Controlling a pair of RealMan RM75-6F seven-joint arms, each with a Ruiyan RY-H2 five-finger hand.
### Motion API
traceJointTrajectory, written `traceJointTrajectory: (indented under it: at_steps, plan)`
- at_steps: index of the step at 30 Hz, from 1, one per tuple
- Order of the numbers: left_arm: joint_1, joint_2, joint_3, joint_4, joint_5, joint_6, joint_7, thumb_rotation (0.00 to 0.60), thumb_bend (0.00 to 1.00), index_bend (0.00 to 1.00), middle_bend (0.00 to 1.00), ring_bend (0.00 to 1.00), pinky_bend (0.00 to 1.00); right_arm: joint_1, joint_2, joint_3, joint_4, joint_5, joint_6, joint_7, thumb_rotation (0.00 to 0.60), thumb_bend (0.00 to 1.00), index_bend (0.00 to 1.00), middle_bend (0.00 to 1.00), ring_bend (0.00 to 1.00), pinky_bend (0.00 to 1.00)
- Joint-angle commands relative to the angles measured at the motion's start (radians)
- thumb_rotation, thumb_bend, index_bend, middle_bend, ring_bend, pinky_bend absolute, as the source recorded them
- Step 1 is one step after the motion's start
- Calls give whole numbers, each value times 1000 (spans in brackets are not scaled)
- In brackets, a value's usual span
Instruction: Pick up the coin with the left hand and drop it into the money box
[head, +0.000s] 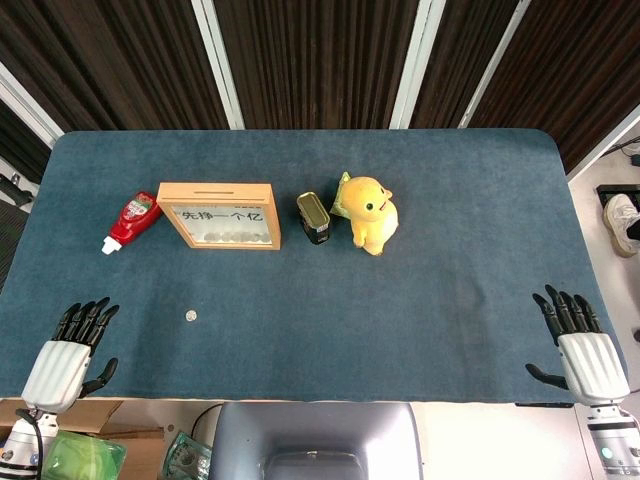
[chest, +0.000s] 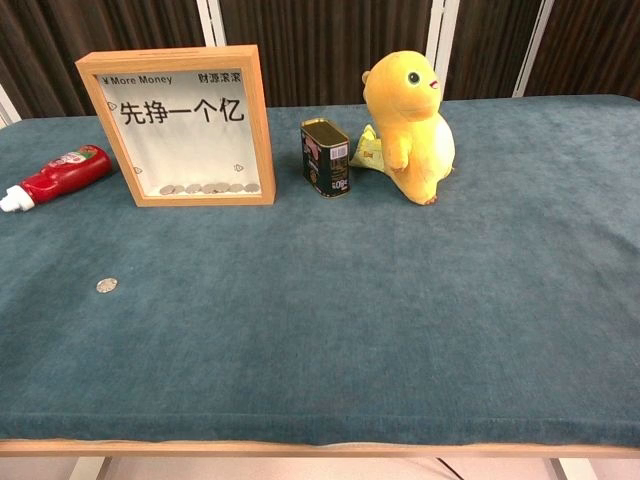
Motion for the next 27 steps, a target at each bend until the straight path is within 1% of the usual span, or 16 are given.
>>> traceJointTrajectory:
  at_steps: [1, 4, 5, 6, 7, 8, 9, 10, 11, 12, 14, 16, 17, 20, 24, 27]
  plan:
    - [0, -1, 1, 2, 3, -3, 0, 600, 362, 0, 0, 0, 8, 0, 0, 0, -1, -3, 1, 2, 600, 166, 0, 0, 0, 0]
    - [-6, -6, 1, 7, 16, -10, -12, 600, 362, 0, 1, 0, 12, 1, 0, -2, -1, -4, -3, -1, 600, 166, 0, 0, 0, 0]
    - [-8, -17, -2, 15, 23, -7, -13, 600, 362, 0, 36, 12, 41, 1, 0, 0, -3, -5, -1, 3, 600, 166, 0, 0, 0, 0]
    - [-9, -31, -6, 25, 29, -1, -9, 600, 362, 0, 115, 67, 109, 1, 0, 1, -2, -6, 2, 2, 600, 166, 0, 0, 0, 0]
    - [-10, -51, -14, 37, 35, 10, -3, 600, 364, 4, 229, 159, 207, 0, 0, 0, 0, -7, 1, 1, 600, 166, 0, 0, 0, 0]
    - [-13, -81, -20, 55, 35, 11, 6, 600, 368, 26, 470, 373, 425, 0, 1, -1, -2, -6, 0, 4, 600, 165, 0, 0, 0, 0]
    - [-18, -101, -20, 63, 30, -6, 5, 600, 375, 82, 751, 656, 708, 0, 2, -1, -3, -6, 0, 7, 600, 166, 0, 0, 0, 0]
    - [-27, -121, -20, 72, 27, -24, -6, 600, 380, 136, 896, 817, 865, 0, 3, 0, -2, -5, 1, 9, 600, 166, 0, 0, 0, 0]
    - [-38, -156, -28, 95, 19, -42, -20, 600, 382, 180, 959, 902, 944, 0, 3, 1, -1, -4, 0, 11, 600, 166, 0, 0, 0, 0]
    - [-44, -188, -37, 121, 11, -49, -21, 600, 383, 252, 997, 972, 995, 1, 4, 2, -1, -3, -1, 12, 600, 165, 0, 0, 0, 0]
    - [-52, -276, -60, 195, -21, -62, 9, 600, 383, 335, 1000, 1000, 1000, 3, 4, 4, -1, 1, -5, 13, 600, 166, 0, 0, 0, 0]
    - [-57, -347, -77, 251, -43, -68, 44, 600, 382, 394, 1000, 1000, 1000, 5, 3, 5, 0, 2, -8, 11, 600, 166, 0, 0, 0, 0]
    - [-62, -386, -83, 282, -53, -74, 54, 600, 380, 404, 1000, 1000, 1000, 5, 3, 5, -1, 2, -10, 12, 600, 166, 0, 0, 0, 0]
    - [-81, -447, -95, 328, -70, -101, 73, 600, 379, 430, 1000, 1000, 1000, 4, 3, 7, 0, 3, -7, 15, 600, 166, 0, 0, 0, 0]
    - [-108, -509, -111, 381, -88, -131, 129, 600, 377, 450, 1000, 1000, 1000, 4, 6, 6, 1, 4, -9, 18, 600, 166, 0, 0, 0, 0]
    - [-126, -548, -122, 415, -102, -152, 142, 600, 377, 463, 1000, 1000, 1000, 3, 8, 5, 0, 7, -11, 20, 600, 166, 0, 0, 0, 0]
